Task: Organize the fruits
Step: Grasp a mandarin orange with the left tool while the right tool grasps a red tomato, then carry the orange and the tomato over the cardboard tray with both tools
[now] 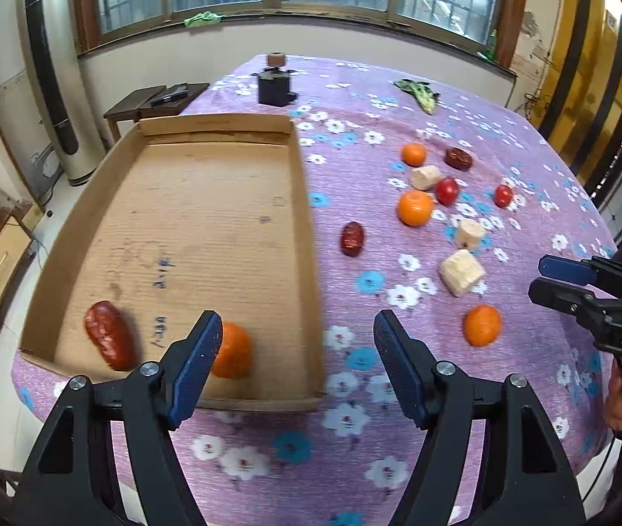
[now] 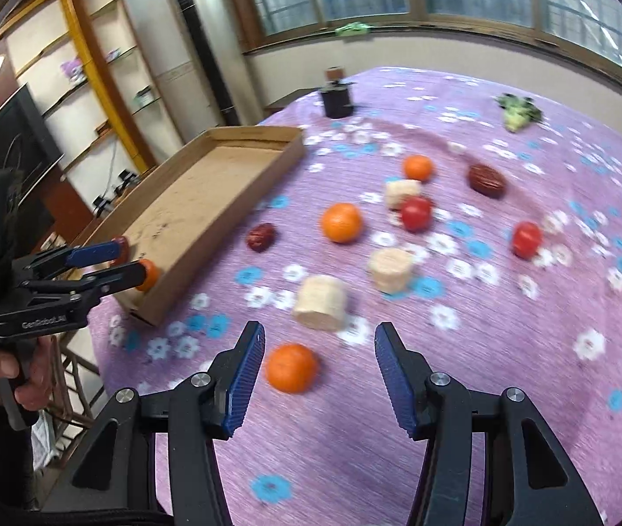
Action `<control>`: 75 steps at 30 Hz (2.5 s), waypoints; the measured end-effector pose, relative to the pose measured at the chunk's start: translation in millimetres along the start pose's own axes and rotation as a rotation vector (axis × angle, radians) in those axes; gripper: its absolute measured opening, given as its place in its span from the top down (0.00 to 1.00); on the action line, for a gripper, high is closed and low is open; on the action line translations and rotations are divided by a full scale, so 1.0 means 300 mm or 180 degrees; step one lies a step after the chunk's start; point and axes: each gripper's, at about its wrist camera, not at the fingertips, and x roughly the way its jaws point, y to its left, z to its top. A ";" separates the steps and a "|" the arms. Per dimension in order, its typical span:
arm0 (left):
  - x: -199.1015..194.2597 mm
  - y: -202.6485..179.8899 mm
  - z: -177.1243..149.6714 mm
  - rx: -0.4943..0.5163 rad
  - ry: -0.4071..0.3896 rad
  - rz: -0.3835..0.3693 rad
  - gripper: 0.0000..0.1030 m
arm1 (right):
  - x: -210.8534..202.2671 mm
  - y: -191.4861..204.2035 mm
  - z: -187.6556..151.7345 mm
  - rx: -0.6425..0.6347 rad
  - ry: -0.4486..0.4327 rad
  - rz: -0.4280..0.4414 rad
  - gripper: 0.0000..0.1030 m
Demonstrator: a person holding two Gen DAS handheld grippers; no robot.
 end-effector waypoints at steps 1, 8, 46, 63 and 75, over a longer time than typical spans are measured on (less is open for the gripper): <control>0.002 -0.013 0.000 0.0015 0.0007 -0.0021 0.31 | -0.008 -0.019 -0.009 0.0038 -0.0006 -0.0023 0.47; 0.029 -0.157 -0.007 0.0215 0.0077 -0.0231 0.31 | -0.037 -0.116 -0.058 0.0216 -0.0014 -0.0136 0.46; 0.223 -0.433 -0.031 0.0806 0.0211 -0.0724 0.72 | 0.242 -0.449 0.188 0.0306 -0.0006 -0.0782 0.62; 0.126 -0.319 -0.026 0.0574 0.0091 -0.0606 0.73 | 0.054 -0.220 0.066 0.0255 -0.0162 -0.0312 0.69; 0.045 -0.228 -0.028 0.0448 -0.0061 -0.0447 0.73 | -0.012 -0.035 0.031 0.0057 -0.0199 -0.0049 0.69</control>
